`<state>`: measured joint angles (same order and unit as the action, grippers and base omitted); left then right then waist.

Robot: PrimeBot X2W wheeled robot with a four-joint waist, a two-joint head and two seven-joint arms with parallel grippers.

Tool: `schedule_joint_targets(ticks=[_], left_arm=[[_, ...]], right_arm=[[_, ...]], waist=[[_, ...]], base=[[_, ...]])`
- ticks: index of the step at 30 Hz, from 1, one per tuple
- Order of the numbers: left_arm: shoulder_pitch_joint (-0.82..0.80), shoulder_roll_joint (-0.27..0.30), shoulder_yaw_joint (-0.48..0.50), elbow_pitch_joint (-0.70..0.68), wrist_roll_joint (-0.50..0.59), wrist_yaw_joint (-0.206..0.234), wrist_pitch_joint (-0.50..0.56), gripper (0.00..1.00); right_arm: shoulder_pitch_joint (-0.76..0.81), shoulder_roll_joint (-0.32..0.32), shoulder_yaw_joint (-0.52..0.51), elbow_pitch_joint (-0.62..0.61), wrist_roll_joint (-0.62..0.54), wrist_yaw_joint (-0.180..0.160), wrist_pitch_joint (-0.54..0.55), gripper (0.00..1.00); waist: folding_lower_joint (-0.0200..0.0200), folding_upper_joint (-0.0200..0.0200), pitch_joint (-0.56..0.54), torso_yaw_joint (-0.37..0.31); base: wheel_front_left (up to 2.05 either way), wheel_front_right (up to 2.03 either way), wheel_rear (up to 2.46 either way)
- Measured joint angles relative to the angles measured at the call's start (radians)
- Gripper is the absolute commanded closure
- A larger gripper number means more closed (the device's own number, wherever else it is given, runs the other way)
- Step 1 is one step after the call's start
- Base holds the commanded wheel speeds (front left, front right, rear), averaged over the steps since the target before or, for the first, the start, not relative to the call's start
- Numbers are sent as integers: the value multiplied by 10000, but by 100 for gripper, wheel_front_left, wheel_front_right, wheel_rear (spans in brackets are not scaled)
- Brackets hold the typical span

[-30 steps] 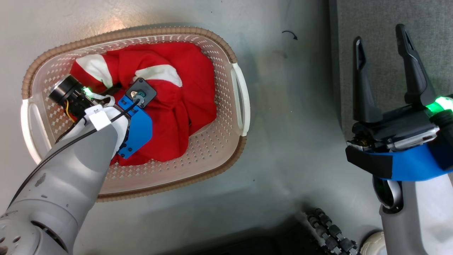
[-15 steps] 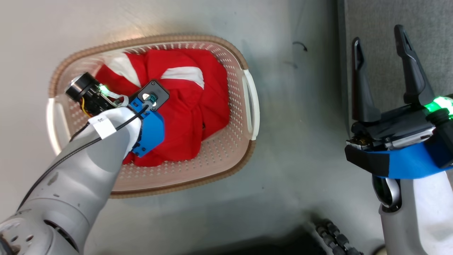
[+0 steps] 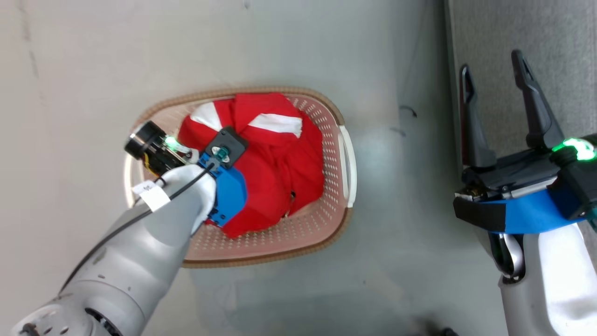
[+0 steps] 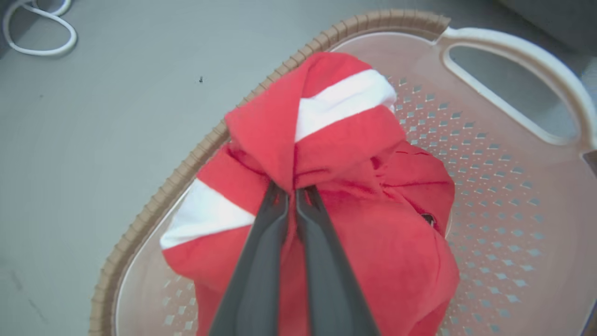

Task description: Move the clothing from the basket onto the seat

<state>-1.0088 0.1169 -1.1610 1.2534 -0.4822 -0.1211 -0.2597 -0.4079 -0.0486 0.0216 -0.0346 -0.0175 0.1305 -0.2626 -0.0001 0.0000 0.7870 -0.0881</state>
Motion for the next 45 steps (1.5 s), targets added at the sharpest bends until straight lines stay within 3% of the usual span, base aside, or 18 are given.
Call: schedule_joint_targets(ticks=[13,23,34,45], left_arm=[[1504,518,1528,-2748,25,633,-19,100],[2538,719,3338,-4786,566,851,-19,100],[3058,571,4959,-6307,1070,571,-19,100],[3009,309,5308,-7078,1312,174,-19,100]], right_arm=[[741,0,-136,445,-50,0,0,0],[1366,2,-119,861,48,0,0,0],[1974,2,13,1147,339,0,-2,0],[2567,0,-12,1298,472,0,-2,0]], waist=[[-1,0,-2084,532],[-2,1,-3771,741],[-1,1,-5398,746],[-1,1,-6466,815]], base=[[0,0,0],[0,0,0],[0,0,0],[0,0,0]])
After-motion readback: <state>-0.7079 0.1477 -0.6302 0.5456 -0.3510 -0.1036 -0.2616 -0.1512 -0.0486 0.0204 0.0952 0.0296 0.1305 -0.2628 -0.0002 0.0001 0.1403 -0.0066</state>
